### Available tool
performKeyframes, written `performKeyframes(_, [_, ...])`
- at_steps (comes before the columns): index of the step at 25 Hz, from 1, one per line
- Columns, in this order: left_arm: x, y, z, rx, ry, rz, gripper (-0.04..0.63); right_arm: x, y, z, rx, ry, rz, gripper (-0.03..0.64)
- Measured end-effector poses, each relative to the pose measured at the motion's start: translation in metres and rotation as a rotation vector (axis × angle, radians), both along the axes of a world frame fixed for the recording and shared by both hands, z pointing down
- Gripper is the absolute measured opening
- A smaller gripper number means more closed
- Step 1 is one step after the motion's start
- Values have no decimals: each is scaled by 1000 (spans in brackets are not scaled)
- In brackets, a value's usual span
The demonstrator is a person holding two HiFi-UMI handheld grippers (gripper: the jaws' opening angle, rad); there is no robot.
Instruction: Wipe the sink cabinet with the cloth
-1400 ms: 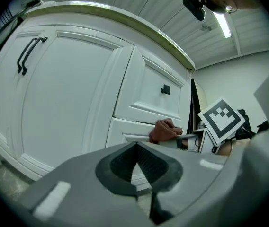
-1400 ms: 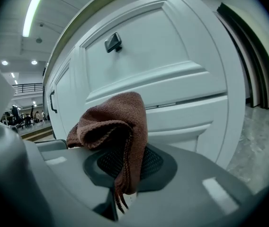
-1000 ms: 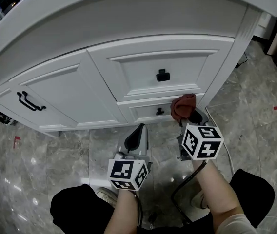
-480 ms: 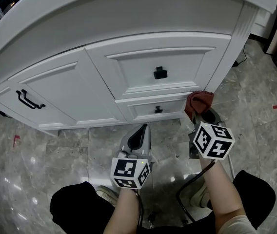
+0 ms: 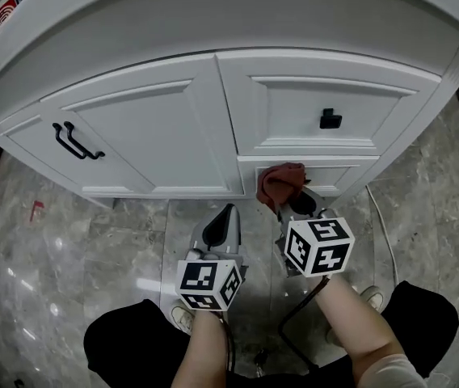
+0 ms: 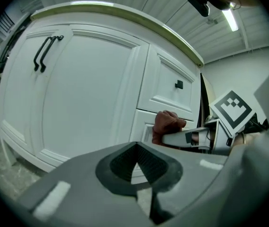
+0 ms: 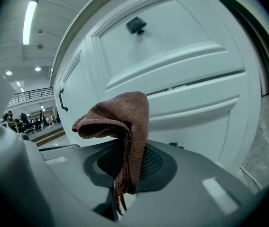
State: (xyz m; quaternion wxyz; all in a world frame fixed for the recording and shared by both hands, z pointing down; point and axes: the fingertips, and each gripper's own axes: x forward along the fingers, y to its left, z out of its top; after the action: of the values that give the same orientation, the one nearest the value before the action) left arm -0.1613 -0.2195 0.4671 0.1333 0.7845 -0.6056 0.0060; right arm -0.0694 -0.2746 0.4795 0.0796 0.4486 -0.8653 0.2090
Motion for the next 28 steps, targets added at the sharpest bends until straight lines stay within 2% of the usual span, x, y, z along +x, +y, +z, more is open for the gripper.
performKeyframes(6, [-36,9,5,-10,-11,-52,0,-49,1,23,-27,23,-78,78])
performKeyframes(13, [-51,9,13,-24,-23,-61,0,-72,-4,42,-42,40,-98,78])
performKeyframes(17, [-52,8,14,-27,-34,-55,0,-69,-8,46,-46,37,-96,80])
performKeyframes(21, [-52,7,11,-17,-25,-57,0,-53,-11,54,-88,15,-48,80])
performKeyframes(28, [-36,2,8,-11,-23,-28,0,-17,-19,60,-88,69,46,78])
